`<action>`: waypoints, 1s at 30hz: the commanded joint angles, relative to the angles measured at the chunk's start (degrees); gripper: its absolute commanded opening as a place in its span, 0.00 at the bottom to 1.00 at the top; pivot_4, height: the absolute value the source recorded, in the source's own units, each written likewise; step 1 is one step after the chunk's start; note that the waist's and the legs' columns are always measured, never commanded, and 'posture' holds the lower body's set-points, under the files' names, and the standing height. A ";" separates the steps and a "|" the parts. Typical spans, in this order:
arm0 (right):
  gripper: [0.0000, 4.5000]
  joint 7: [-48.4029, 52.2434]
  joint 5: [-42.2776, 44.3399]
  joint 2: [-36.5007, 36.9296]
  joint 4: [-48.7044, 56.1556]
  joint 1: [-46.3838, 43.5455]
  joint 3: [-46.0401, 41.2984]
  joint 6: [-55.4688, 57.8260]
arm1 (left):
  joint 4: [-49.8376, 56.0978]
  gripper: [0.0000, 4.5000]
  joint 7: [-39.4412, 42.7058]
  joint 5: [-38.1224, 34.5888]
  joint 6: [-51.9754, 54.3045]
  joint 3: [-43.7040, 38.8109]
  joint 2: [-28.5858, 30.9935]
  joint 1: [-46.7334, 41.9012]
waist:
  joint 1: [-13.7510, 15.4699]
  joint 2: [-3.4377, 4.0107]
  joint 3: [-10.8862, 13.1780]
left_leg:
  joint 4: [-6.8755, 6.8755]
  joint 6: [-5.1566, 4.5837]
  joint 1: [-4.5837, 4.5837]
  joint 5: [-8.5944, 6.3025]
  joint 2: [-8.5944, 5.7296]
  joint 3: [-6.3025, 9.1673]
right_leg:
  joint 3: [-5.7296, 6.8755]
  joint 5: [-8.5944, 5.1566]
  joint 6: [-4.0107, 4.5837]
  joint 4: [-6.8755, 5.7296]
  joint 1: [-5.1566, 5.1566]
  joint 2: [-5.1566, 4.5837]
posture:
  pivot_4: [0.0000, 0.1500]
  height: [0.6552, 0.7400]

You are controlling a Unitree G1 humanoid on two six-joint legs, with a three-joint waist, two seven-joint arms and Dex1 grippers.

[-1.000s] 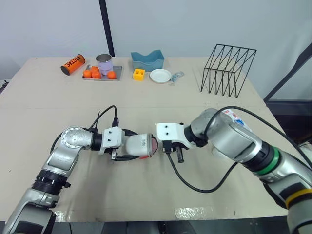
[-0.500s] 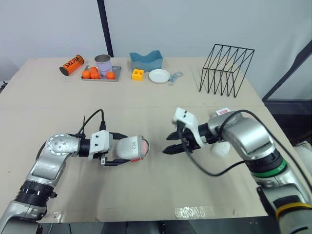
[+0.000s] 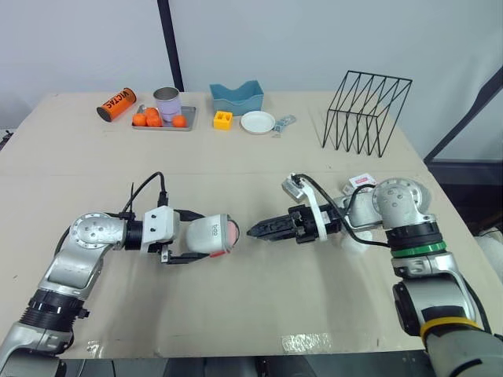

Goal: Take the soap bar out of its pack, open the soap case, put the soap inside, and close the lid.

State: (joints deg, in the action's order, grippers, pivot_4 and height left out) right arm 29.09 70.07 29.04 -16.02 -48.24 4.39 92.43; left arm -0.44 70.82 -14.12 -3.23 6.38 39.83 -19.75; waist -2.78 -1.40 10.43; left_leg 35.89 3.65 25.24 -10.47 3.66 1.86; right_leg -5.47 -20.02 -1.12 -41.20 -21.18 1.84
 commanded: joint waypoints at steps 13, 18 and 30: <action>0.99 -35.93 35.04 -5.69 -1.43 1.91 0.46 -6.14 | 4.16 0.78 -0.90 -1.97 1.03 -1.15 -0.24 -0.75 | -0.02 0.00 0.00 | -0.04 0.00 0.02 0.00 0.02 -0.03 | -0.06 -0.01 -0.01 0.00 -0.03 0.03 | 1.00 1.00; 0.99 -43.88 42.50 -4.98 0.39 3.63 3.54 -11.58 | 3.92 0.78 -1.12 -1.76 1.21 -0.77 -0.96 -1.35 | -0.06 0.00 0.00 | -0.04 0.00 0.03 0.00 0.02 -0.03 | -0.09 -0.01 -0.03 0.00 -0.05 0.04 | 1.00 1.00; 0.99 -46.48 42.93 -5.94 2.64 5.41 4.30 -13.74 | 3.10 0.78 -1.12 -1.11 1.05 -0.38 -1.56 -1.86 | -0.02 0.00 0.00 | -0.08 -0.01 0.04 0.01 0.03 -0.07 | -0.13 -0.01 -0.03 0.00 -0.09 0.05 | 1.00 1.00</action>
State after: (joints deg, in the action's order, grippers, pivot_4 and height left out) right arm -17.41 111.20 23.40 -15.41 -42.87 8.97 79.17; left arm 1.33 70.14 -14.57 -1.39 6.72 38.34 -20.74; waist -2.79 -1.40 10.43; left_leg 35.81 3.64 25.28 -10.46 3.69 1.79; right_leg -5.60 -20.04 -1.15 -41.20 -21.27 1.88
